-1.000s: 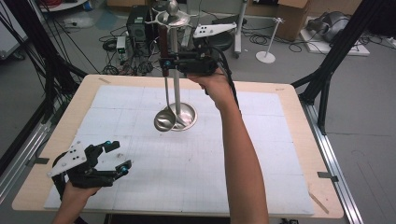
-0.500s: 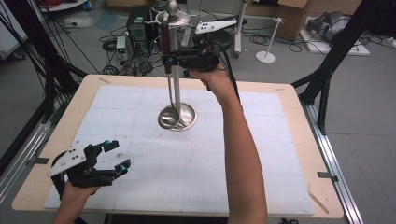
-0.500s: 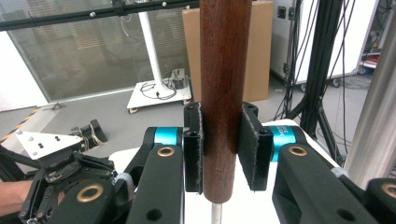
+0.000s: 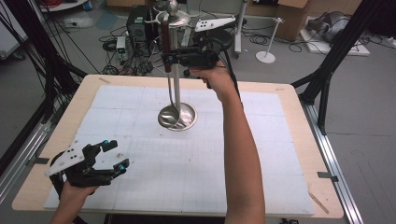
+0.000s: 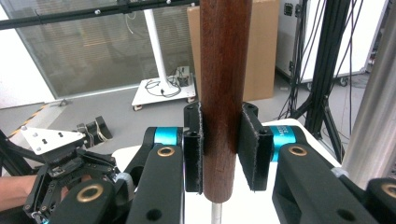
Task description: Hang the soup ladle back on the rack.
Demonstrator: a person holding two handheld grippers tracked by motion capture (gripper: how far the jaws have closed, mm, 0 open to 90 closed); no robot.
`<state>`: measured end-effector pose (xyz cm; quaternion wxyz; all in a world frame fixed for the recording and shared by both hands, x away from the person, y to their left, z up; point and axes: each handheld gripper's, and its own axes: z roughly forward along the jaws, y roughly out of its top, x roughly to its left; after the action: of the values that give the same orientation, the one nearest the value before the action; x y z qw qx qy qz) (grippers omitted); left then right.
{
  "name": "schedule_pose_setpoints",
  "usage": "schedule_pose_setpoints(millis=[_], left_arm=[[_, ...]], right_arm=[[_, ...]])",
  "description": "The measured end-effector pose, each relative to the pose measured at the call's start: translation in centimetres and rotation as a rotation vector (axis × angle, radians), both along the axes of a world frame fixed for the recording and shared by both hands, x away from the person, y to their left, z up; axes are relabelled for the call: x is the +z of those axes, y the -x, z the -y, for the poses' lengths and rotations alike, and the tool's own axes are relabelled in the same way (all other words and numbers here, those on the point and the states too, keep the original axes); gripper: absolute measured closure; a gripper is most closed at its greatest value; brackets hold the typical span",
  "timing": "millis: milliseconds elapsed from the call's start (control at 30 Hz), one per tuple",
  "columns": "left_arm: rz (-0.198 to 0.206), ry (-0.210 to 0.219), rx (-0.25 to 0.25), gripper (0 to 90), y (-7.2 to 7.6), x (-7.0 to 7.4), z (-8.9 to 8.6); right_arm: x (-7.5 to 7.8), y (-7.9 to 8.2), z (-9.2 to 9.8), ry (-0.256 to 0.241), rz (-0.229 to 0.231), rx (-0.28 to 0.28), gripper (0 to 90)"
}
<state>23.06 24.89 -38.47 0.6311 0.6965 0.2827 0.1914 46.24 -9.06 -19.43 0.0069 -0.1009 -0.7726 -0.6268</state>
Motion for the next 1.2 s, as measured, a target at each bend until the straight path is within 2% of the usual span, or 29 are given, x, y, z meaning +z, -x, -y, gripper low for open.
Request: schedule_pose_setpoints(millis=[500,733,867,1033,1100,1200], left_arm=[[-0.001,0.003,0.001,20.4,0.0,0.0,-0.1],[0.0,0.003,-0.001,20.4,0.0,0.1,0.0],[-0.001,0.003,0.001,20.4,0.0,0.0,-0.1],[-0.004,0.009,0.005,20.4,-0.1,0.0,-0.1],[-0.004,0.009,0.009,20.4,-0.1,0.0,-0.2],[-0.008,0.011,0.016,20.4,-0.2,-0.1,-0.3]], right_arm=[[-0.6,-1.0,0.3,-0.005,-0.005,-0.001,73.6],[-0.7,-0.7,0.2,0.001,0.002,-0.013,73.3],[-0.8,-0.3,0.2,0.013,0.003,-0.046,71.6],[-0.5,0.8,0.4,0.061,0.05,-0.134,60.9],[-0.5,1.3,0.8,0.085,0.067,-0.181,59.6],[-0.8,2.1,1.4,0.092,0.076,-0.211,56.9]])
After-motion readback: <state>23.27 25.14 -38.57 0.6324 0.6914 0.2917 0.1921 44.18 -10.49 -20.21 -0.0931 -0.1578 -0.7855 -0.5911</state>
